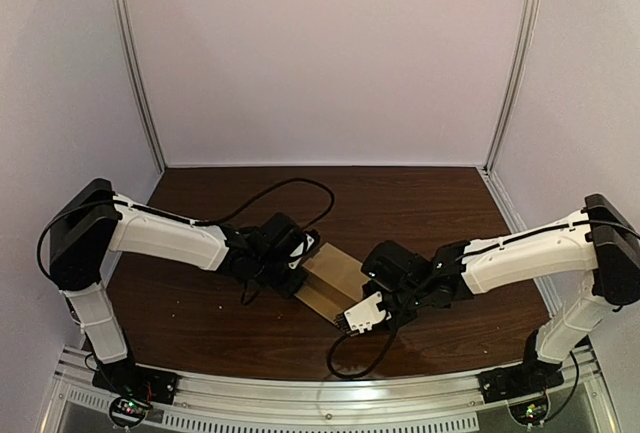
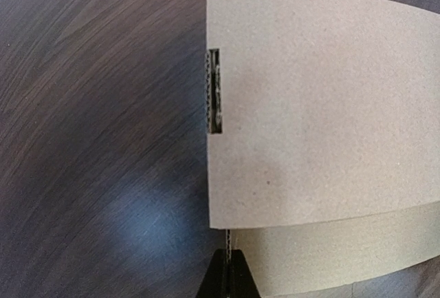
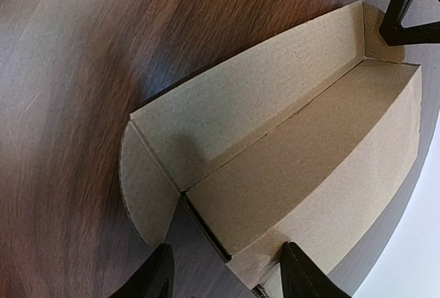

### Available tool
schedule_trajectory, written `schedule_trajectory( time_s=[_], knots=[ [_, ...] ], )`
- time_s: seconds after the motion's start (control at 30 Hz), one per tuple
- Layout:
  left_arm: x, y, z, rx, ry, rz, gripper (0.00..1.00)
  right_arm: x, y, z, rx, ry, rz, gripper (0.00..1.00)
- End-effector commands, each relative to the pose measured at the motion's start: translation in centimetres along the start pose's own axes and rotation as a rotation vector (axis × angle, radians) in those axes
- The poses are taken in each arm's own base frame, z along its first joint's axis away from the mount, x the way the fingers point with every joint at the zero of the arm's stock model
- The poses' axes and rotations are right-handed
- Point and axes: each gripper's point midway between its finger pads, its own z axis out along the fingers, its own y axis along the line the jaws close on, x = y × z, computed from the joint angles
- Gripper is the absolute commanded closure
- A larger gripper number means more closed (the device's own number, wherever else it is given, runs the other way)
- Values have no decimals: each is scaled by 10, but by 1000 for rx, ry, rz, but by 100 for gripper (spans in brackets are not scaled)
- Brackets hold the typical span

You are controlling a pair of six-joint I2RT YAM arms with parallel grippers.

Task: Fold the paper box

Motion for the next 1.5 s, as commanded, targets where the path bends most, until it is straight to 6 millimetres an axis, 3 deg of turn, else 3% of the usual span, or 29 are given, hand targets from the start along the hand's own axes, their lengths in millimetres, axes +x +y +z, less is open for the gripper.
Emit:
schedule_trajectory(
  time_s=[0.0, 0.23, 0.67, 1.3, 1.47],
  knots=[
    [-6, -5, 5, 26, -10, 7, 100, 36, 70, 9, -288, 109, -52, 45],
    [-3, -4, 5, 22, -4, 9, 100, 34, 76, 15, -336, 108, -42, 41],
    [-4, -5, 6, 25, -4, 4, 100, 24, 65, 31, -297, 125, 92, 55],
    [-4, -5, 7, 32, 0, -4, 100, 21, 77, 38, -330, 131, 113, 51],
    [-4, -5, 6, 34, -1, -6, 100, 16, 73, 40, -311, 133, 158, 56]
  ],
)
